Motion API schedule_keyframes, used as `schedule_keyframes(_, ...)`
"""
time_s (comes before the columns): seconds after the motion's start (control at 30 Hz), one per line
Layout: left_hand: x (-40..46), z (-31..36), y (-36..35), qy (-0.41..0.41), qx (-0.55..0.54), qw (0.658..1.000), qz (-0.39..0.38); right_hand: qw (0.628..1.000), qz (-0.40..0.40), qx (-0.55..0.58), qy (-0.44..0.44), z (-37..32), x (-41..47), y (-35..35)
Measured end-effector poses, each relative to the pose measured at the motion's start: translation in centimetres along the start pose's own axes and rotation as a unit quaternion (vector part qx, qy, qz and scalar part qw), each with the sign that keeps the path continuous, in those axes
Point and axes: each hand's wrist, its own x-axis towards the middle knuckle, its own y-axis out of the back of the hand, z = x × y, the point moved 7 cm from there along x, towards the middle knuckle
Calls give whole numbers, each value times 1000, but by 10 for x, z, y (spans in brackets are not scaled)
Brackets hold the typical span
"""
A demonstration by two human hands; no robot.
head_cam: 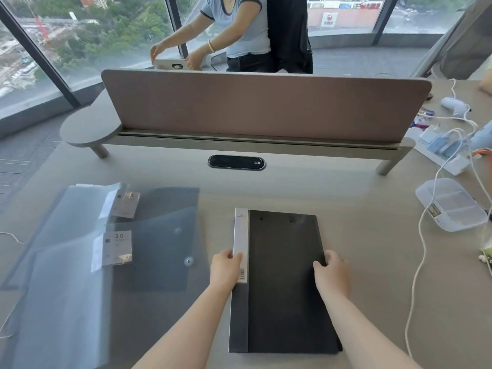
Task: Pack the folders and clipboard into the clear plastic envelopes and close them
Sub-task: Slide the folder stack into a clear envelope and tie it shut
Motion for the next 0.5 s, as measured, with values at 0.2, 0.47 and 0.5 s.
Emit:
schedule_keyframes(0.2,-9,-6,50,-31,1,996,80,987,-6,52,151,-72,-42,-12)
schedule_keyframes(0.47,-14,-33,132,-48,64,983,167,947,-172,21,272,-157,-121,-94)
schedule_keyframes(0.5,-16,-37,143,-52,86,978,183,943,-189,5,275,-160,-128,-105)
